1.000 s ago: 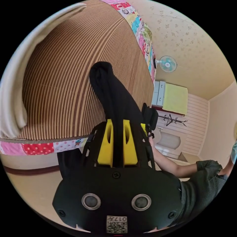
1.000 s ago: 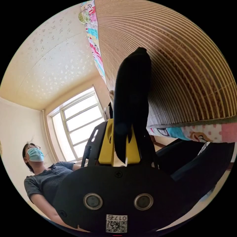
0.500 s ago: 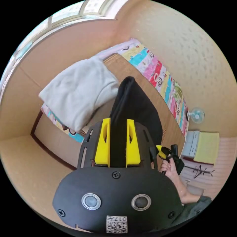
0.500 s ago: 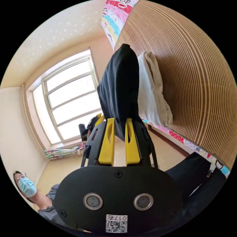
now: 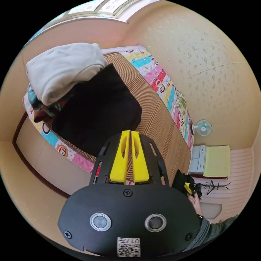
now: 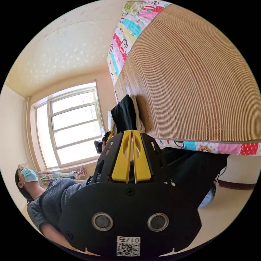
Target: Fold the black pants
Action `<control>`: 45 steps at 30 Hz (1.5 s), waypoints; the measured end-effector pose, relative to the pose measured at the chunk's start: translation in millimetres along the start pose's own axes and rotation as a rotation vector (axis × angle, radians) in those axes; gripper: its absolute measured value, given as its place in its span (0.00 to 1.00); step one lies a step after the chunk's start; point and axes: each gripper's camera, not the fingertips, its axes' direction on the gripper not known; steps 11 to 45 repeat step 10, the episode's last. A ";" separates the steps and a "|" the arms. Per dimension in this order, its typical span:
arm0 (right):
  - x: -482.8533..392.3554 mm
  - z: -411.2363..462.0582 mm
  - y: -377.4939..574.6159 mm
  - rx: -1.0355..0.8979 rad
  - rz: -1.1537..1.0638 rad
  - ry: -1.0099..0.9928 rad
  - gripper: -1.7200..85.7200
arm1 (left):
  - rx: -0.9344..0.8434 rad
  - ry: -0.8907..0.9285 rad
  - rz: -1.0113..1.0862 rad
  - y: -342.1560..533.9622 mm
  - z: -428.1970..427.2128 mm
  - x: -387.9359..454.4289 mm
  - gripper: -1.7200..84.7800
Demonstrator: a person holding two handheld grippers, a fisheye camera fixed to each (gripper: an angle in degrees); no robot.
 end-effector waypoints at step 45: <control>-182.2 -127.3 102.0 0.684 -0.389 0.436 0.02 | 0.254 0.067 0.599 -8.0 -72.3 259.1 0.01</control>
